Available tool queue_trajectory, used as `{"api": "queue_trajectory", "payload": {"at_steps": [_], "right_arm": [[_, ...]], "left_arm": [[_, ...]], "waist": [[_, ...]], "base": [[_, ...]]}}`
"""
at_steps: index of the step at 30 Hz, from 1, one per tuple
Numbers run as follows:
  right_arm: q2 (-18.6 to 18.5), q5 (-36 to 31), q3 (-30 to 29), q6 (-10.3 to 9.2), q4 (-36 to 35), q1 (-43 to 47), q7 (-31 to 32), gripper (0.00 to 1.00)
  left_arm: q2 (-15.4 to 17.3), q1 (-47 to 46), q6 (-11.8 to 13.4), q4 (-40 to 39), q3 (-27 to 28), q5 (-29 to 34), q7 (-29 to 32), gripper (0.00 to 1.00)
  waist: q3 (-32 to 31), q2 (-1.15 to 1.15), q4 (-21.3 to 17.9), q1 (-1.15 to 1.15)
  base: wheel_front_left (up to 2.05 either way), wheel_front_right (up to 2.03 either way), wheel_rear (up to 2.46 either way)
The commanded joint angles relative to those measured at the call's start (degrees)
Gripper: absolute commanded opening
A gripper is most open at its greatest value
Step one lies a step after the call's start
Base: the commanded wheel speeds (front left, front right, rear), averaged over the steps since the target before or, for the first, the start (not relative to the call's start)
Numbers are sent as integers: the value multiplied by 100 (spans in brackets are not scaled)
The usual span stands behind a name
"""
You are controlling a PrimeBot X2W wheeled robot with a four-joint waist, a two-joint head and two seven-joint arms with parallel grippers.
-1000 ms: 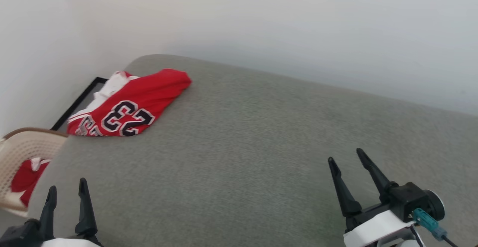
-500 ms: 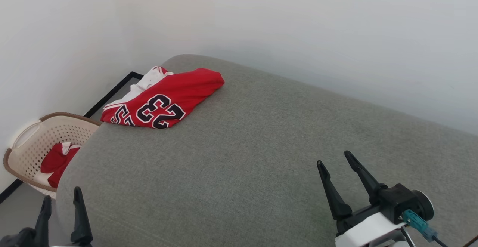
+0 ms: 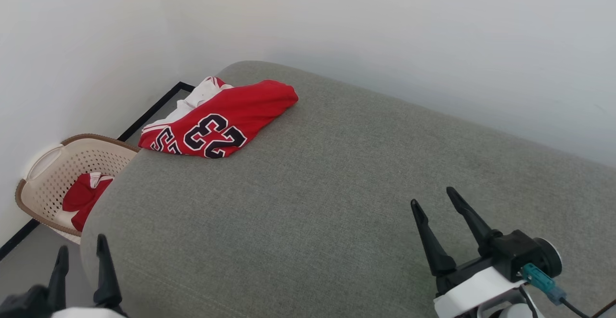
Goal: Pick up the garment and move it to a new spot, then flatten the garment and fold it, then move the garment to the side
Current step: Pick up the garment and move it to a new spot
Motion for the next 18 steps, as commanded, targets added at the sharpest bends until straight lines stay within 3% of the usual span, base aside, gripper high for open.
{"api": "queue_trajectory", "payload": {"at_steps": [1, 9, 18], "right_arm": [[-17, 1, -29, 0, 2, -39, -32, 100], [-28, -80, -236, 0, -62, 128, -33, 100], [-224, -225, -321, 0, -243, -1, -32, 100]], "left_arm": [[35, -128, -7, 53, -34, 58, -2, 100], [149, -842, 3, 479, -142, -114, 311, 100], [704, -2192, -15, 1451, -475, -335, 424, 100]], "waist": [[10, 0, 6, 0], [51, 0, 25, 0], [552, 0, -385, 0]], "base": [[0, 0, 0], [0, 0, 0], [0, 0, 0]]}}
